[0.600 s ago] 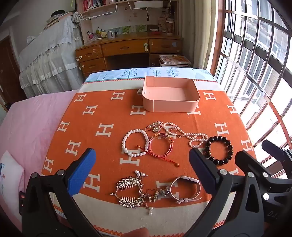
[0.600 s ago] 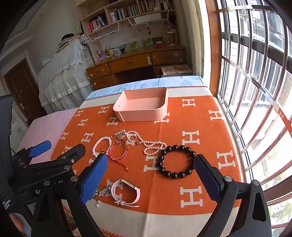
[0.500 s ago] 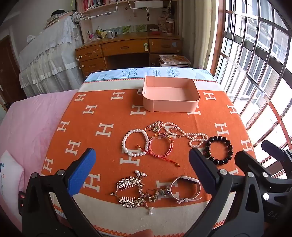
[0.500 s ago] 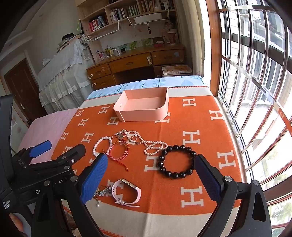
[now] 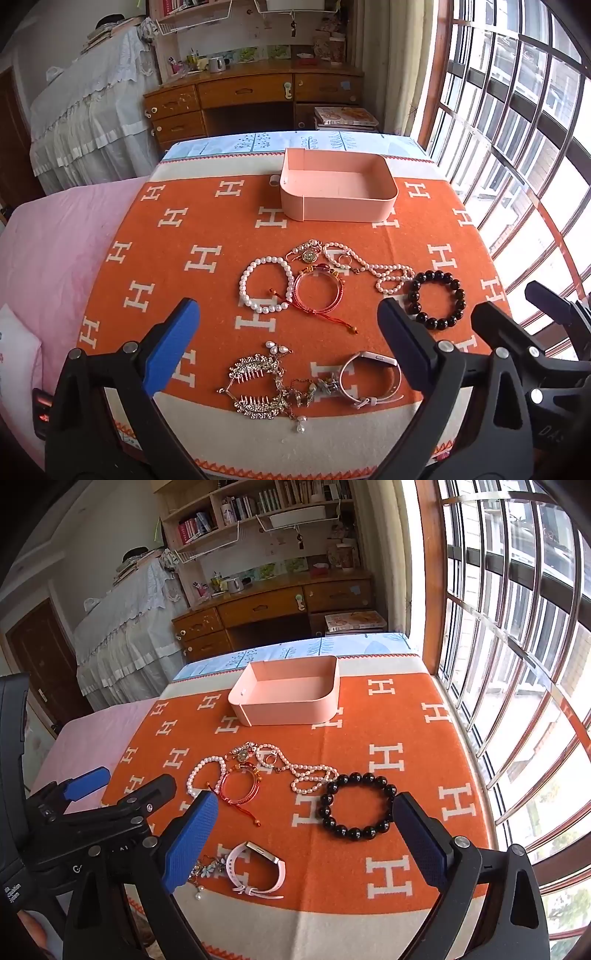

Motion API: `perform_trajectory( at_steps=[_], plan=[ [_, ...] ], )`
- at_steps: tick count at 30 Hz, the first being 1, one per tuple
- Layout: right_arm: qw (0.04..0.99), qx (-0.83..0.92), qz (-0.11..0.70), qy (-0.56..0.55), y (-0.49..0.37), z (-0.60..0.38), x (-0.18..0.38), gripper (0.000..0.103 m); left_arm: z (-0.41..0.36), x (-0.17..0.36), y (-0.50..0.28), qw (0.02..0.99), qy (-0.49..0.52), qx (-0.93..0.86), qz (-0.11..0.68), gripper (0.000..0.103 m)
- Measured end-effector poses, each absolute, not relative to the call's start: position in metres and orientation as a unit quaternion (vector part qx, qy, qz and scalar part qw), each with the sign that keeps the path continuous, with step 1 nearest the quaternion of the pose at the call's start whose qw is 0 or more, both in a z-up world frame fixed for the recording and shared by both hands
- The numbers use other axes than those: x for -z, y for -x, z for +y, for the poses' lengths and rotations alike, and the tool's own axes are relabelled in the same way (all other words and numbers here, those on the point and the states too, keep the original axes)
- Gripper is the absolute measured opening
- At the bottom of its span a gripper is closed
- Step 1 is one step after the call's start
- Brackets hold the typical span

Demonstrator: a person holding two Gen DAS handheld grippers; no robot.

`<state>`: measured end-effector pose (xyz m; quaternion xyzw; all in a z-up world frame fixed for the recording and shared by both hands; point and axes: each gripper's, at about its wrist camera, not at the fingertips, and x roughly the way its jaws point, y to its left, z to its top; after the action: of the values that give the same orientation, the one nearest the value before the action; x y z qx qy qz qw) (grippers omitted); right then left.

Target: Organize jewelry

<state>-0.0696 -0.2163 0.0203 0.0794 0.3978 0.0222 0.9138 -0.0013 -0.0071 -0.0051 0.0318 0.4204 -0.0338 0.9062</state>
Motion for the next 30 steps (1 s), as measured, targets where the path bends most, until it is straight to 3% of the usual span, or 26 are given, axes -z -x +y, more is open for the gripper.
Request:
perform_trajectory(
  at_steps=[30],
  plan=[
    [0.911, -0.021, 0.405, -0.077, 0.073, -0.216, -0.019, 0.097, 0.008, 0.007, 0.003, 0.899, -0.022, 0.035, 0.436, 0.092]
  ],
)
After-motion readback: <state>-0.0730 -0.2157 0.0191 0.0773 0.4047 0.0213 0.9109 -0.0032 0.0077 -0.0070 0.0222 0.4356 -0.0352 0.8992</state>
